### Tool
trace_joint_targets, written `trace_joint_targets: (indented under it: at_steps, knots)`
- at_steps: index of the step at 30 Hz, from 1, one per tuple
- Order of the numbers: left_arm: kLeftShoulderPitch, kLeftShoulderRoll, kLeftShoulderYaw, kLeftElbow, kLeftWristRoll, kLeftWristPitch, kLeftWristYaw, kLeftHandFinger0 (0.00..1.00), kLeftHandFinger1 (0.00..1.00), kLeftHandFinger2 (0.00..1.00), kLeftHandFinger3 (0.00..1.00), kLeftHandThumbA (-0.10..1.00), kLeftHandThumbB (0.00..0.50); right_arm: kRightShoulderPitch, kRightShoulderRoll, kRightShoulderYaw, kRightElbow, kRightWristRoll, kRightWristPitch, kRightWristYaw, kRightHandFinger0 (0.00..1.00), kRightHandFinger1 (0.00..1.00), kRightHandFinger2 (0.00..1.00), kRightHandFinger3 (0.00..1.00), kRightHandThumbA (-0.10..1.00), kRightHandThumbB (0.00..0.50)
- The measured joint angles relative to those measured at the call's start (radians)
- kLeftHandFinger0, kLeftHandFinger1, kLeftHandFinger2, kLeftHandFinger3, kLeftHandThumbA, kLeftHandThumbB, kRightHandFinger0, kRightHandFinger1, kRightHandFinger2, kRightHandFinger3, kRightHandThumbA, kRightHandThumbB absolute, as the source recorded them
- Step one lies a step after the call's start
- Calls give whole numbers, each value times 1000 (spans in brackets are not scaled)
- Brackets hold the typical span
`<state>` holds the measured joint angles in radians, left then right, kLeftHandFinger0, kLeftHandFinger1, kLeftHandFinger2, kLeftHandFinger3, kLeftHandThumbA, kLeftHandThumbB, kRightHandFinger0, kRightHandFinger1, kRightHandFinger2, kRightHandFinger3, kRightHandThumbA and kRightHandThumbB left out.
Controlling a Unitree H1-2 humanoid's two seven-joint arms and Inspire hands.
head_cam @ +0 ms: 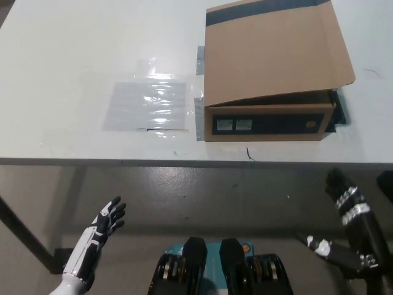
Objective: A small storage box is placed at the center of the table and the robot uses its right hand to slide under its lid and push it upwards to open it
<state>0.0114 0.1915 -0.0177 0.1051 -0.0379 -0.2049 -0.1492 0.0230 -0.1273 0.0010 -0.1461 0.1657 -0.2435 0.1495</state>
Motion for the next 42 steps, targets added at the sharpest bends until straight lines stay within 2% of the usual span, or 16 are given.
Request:
trace_joint_targets:
  at_steps: [1,2,4,7,9,16,18,24,26,30,32,37,42]
  knots:
    - [0,-1,0,-1,-1,0,0,1000,1000,1000,1000,1000,278,-11,0,-2,-21,8,6,-1,1000,1000,1000,1000,1000,254]
    - [0,-1,0,-2,-1,0,-1,1000,1000,1000,1000,1000,272,-24,0,-7,-41,14,14,-2,1000,1000,1000,1000,1000,226]
    - [0,-2,0,-3,-2,0,-4,1000,1000,1000,1000,1000,274,-51,0,-17,-72,32,30,-4,1000,1000,1000,1000,1000,203]
    - [0,-2,-1,-3,-4,0,-5,1000,1000,1000,1000,1000,293,-97,0,-37,-98,58,52,-10,1000,1000,1000,1000,1000,205]
    - [-1,-2,-1,-3,-5,0,-5,1000,1000,1000,1000,1000,289,-138,0,-57,-112,81,77,-17,1000,1000,1000,1000,1000,205]
    - [-1,-2,-4,-3,-5,0,-5,1000,1000,1000,1000,1000,303,-236,19,-125,-121,183,134,-41,1000,1000,1000,1000,1000,225]
    - [-1,-2,-6,-3,-5,0,-5,1000,1000,1000,1000,1000,295,-267,27,-145,-114,221,146,-43,1000,1000,1000,1000,1000,245]
    - [-1,-2,-9,-2,-5,0,-5,1000,1000,1000,1000,1000,294,-358,37,-212,-39,339,186,-52,1000,1000,1000,1000,1000,263]
    - [-2,-2,-11,-3,-6,0,-5,1000,1000,1000,1000,1000,279,-391,36,-235,-1,369,191,-54,1000,1000,1000,1000,1000,263]
    - [-2,-2,-13,-2,-6,0,-5,1000,1000,1000,1000,1000,286,-444,32,-271,67,408,202,-55,1000,1000,1000,1000,1000,264]
    - [-2,-2,-14,-2,-6,0,-5,1000,1000,1000,1000,1000,307,-468,31,-285,101,424,206,-55,1000,1000,1000,1000,1000,279]
    - [-2,-2,-16,-2,-6,0,-5,1000,1000,1000,1000,1000,282,-528,29,-320,201,453,212,-55,1000,1000,1000,1000,1000,295]
    - [-3,-2,-19,0,-6,0,-5,1000,1000,1000,1000,1000,289,-573,31,-328,274,468,217,-58,1000,1000,1000,1000,1000,289]
